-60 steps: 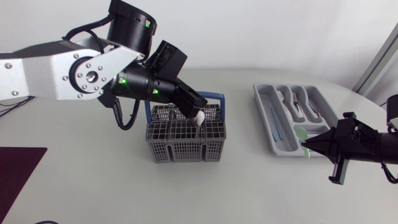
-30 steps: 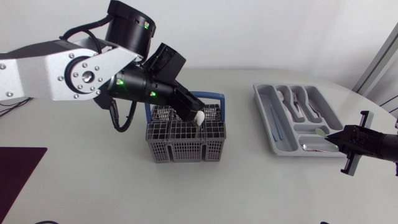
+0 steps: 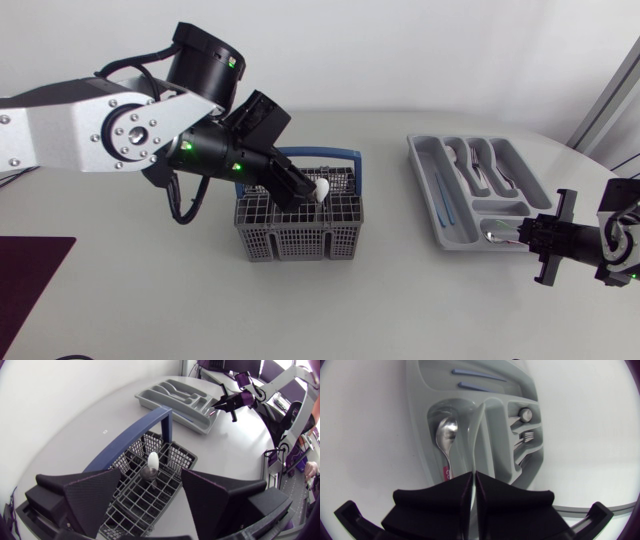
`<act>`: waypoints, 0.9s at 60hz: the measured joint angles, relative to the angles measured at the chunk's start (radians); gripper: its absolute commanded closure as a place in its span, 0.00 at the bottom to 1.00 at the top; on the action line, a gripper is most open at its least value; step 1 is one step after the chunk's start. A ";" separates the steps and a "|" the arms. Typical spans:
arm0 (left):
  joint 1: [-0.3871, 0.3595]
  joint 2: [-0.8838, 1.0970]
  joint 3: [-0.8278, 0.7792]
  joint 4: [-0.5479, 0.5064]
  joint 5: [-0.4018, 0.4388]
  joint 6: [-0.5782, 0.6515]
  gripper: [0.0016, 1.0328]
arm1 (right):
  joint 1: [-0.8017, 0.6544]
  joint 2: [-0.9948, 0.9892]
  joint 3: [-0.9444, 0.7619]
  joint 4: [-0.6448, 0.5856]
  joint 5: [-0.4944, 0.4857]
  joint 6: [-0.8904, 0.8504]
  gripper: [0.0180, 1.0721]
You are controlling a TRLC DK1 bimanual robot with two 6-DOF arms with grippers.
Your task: Unload the cutlery basket into the drawer organizer.
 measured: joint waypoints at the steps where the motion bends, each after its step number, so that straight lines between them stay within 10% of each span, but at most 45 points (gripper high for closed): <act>1: 0.000 0.000 -0.001 0.000 0.000 0.000 0.06 | 0.003 0.004 -0.004 0.013 0.006 -0.003 0.88; 22: 0.000 0.000 -0.009 -0.004 -0.013 0.011 0.06 | 0.024 0.022 -0.054 0.149 0.037 -0.014 0.22; 54: -0.031 0.000 -0.014 -0.006 -0.078 0.167 0.06 | 0.026 -0.144 -0.053 -0.008 0.001 0.146 0.12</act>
